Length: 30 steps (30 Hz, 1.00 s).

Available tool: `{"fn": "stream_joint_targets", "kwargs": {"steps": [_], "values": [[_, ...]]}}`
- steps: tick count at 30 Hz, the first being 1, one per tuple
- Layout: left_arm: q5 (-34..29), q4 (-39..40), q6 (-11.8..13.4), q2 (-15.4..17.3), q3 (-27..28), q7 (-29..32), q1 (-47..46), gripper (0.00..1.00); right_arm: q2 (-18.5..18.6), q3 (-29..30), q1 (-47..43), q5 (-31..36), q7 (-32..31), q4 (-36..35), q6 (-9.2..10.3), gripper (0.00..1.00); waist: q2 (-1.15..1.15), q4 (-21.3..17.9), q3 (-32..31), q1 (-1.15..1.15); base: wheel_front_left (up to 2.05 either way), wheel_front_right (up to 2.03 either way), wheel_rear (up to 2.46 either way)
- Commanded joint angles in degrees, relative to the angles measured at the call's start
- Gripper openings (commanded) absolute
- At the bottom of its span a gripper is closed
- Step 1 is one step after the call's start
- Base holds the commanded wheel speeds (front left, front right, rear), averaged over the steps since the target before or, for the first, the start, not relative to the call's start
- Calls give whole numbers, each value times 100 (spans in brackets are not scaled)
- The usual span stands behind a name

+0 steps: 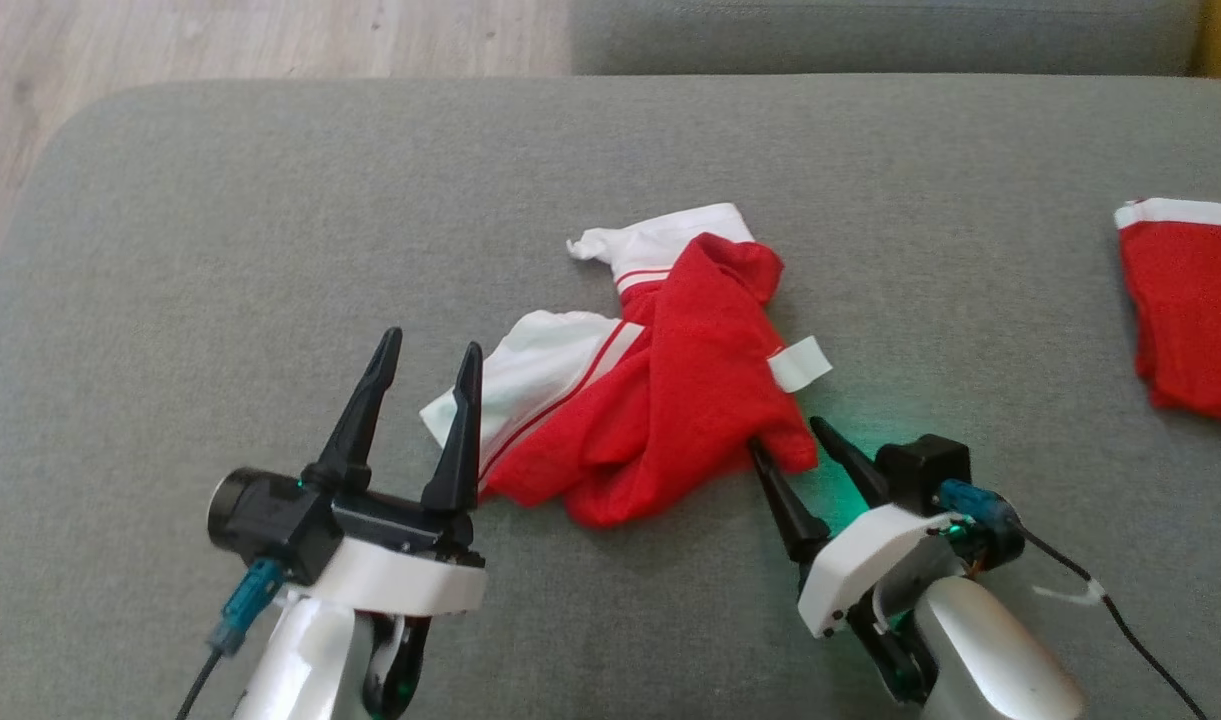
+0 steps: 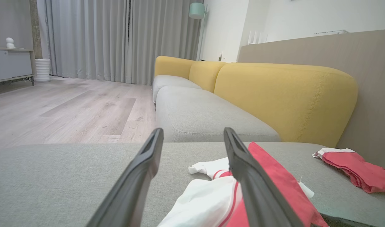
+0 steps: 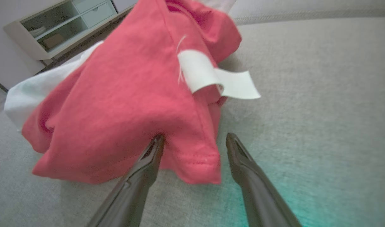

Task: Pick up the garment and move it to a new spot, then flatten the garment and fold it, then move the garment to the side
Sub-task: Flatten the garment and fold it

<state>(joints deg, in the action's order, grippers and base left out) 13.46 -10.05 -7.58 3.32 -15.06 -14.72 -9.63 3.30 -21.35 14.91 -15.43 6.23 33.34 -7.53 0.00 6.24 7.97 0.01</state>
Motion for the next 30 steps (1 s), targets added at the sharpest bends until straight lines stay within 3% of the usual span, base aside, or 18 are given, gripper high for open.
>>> {"fn": "stream_joint_targets", "kwargs": {"steps": [1,4,5,10,14,22,27,28,29,30], "values": [[-63,155,9,14,138,-28,-269,100,-42,-192,221,-89,-35,-22,4,100,0,89,74,-1,0,0,0],[-66,133,9,21,117,-28,-314,100,-42,-309,356,-227,-100,289,4,100,0,149,110,-1,0,0,0],[-66,128,9,23,119,-28,-323,100,-42,-336,396,-250,-82,370,4,0,0,161,113,-1,0,0,0],[-72,108,9,26,171,-28,-326,100,12,-227,622,-233,157,576,4,0,0,142,78,-1,0,0,0],[-83,106,9,18,250,-28,-283,100,368,186,808,-123,263,435,4,0,0,23,-22,-1,0,0,0],[-69,155,9,-8,259,-28,-272,100,1148,700,1086,18,-286,-143,4,0,0,-120,-73,-1,0,0,0],[-50,162,9,-24,214,-28,-310,100,1278,838,1288,162,-605,-91,4,0,0,-100,-17,-1,0,0,0],[-41,162,9,-26,200,-28,-319,100,1287,950,1332,266,-623,-5,4,14,0,-83,-2,-1,0,0,0],[-41,162,9,-26,200,-28,-319,100,1287,950,1332,266,-623,-5,4,14,0,-83,-2,-1,0,0,0],[-32,159,9,-28,183,-28,-332,100,1303,1075,1370,440,-638,99,4,91,0,-62,9,-1,0,0,0]]}}
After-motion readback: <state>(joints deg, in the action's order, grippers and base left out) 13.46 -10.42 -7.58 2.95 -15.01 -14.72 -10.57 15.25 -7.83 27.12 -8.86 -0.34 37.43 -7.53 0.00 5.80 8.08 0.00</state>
